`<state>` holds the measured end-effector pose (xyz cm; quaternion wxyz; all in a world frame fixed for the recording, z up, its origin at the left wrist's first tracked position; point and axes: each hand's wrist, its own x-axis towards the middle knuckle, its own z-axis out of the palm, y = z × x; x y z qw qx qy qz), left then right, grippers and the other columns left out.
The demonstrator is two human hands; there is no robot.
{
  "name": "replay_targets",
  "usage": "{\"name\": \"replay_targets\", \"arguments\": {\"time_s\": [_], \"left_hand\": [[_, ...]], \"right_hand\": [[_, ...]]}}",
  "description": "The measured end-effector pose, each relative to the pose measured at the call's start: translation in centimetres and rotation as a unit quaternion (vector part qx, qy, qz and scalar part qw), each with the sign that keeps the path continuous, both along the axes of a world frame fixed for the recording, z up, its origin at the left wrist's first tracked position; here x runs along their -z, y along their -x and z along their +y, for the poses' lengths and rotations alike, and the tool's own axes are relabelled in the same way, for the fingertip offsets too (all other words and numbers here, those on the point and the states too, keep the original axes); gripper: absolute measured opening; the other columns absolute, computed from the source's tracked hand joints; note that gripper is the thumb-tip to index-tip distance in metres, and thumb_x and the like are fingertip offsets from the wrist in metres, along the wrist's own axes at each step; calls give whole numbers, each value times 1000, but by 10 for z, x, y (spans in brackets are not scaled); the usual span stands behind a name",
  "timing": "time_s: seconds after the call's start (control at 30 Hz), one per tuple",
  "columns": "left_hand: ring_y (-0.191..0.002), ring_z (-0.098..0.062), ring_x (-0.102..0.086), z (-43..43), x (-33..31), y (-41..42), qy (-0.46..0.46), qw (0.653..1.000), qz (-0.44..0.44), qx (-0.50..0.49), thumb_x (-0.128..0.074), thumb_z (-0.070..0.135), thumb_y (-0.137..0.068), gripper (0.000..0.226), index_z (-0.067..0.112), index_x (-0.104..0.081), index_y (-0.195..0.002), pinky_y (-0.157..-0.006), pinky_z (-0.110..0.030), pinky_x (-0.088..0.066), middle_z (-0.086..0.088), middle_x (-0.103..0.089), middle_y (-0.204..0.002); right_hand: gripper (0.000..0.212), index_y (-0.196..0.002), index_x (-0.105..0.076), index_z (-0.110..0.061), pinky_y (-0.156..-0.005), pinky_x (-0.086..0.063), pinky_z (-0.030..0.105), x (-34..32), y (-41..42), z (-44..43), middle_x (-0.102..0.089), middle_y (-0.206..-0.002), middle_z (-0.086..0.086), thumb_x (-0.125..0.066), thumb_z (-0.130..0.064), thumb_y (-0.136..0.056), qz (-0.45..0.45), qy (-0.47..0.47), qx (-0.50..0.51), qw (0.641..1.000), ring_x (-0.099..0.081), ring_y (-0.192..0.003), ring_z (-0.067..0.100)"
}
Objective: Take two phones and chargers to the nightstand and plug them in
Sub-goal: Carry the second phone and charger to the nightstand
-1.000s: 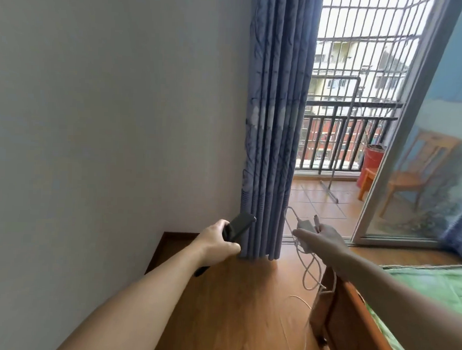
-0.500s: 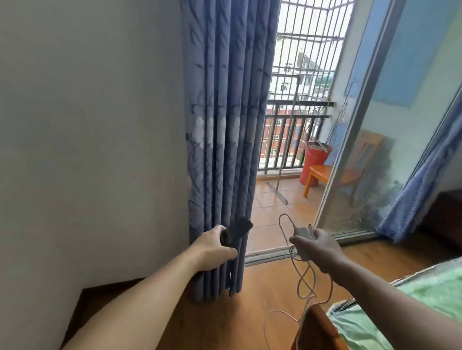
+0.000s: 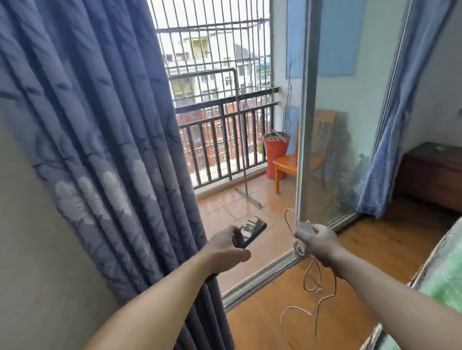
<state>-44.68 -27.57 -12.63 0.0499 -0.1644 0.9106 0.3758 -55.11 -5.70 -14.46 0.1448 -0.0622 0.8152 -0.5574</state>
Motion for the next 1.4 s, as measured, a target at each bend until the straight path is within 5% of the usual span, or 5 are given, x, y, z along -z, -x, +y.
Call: {"name": "replay_targets", "arguments": {"time_s": [0.33,0.67,0.93,1.1,1.4], "left_hand": [[-97,-22,-59,20,-11,235,2,991,2,132,-62,38,-57,56,27,-49,-110,-92,-45,-52,-2,-59,-104],[-76,-10,-58,25,8,474,10,964,36,261,-62,35,-63,47,24,-54,-108,-59,-25,-47,6,-60,-90],[-74,-10,-58,64,6,626,6,945,42,324,-55,42,-53,51,25,-51,-101,-59,-25,-44,7,-59,-84],[-71,-10,-57,125,15,710,-2,933,29,360,-57,42,-56,40,26,-52,-92,-54,-25,-41,6,-61,-83],[-70,-8,-57,262,15,877,10,927,-6,376,-63,36,-60,53,26,-52,-111,-52,-22,-40,6,-59,-86]], "right_hand": [[28,-104,-62,-6,-55,-40,26,-15,167,43,-63,-88,7,-68,-26,-85,9,-6,135,991,-55,-70,16],[22,-79,-65,-11,-54,-39,28,-1,338,61,-68,-76,8,-72,-32,-80,10,-63,304,951,-59,-64,21],[24,-78,-65,-16,-50,-38,25,1,442,96,-68,-67,1,-71,-39,-76,-3,-88,383,920,-62,-58,19],[26,-81,-67,-17,-63,-49,29,14,515,147,-72,-66,-2,-70,-41,-70,-14,-77,418,905,-69,-64,19],[24,-81,-67,-21,-44,-33,20,22,674,274,-64,-62,-4,-68,-44,-74,-24,-50,424,904,-55,-46,8]]}}
